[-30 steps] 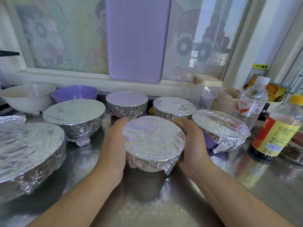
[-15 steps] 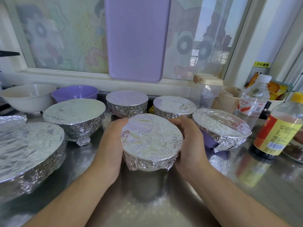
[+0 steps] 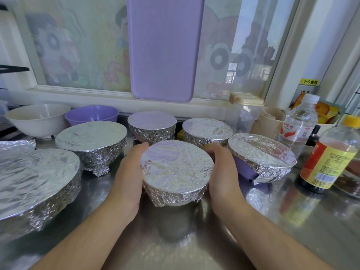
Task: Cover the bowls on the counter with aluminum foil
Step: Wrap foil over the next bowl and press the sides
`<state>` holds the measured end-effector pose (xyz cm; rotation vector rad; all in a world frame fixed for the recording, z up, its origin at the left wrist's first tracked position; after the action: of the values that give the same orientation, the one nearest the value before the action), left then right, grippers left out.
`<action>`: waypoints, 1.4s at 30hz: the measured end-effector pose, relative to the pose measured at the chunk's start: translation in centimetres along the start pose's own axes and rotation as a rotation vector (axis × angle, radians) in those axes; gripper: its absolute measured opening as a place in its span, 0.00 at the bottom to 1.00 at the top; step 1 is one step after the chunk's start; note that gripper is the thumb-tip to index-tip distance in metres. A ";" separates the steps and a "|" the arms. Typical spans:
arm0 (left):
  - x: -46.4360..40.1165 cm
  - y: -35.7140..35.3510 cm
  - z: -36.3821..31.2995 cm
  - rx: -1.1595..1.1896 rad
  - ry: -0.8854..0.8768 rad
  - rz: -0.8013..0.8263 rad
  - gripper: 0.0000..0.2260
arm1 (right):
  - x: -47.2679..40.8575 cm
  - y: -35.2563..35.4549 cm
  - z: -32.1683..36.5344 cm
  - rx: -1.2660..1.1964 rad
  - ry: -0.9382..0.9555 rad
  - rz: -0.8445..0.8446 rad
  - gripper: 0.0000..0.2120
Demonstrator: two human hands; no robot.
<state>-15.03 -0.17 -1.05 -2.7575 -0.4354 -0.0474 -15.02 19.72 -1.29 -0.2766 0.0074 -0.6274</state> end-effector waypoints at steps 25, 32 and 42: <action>0.3 -0.3 -1.3 -0.107 -0.114 -0.023 0.10 | 1.3 -0.2 0.8 -0.178 0.039 0.154 0.06; 1.1 -0.4 -0.1 0.053 -0.007 -0.059 0.12 | 1.8 -0.7 0.4 -0.264 -0.086 0.270 0.14; 1.3 -0.8 0.6 0.177 0.002 -0.120 0.14 | 1.9 -0.9 0.5 -0.261 -0.151 0.252 0.11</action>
<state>-14.05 1.15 -1.26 -2.5557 -0.5761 -0.0390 -13.97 18.02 -0.38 -0.5661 -0.0204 -0.3532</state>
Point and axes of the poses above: each hand's wrist, its own x-axis away from the middle knuckle, its own y-axis out of the back of the hand, z = x × y, the point moved 6 cm from there along -x, towards the middle knuckle, and after that the axes turned 13 degrees about -z, right-handed, at the moved point
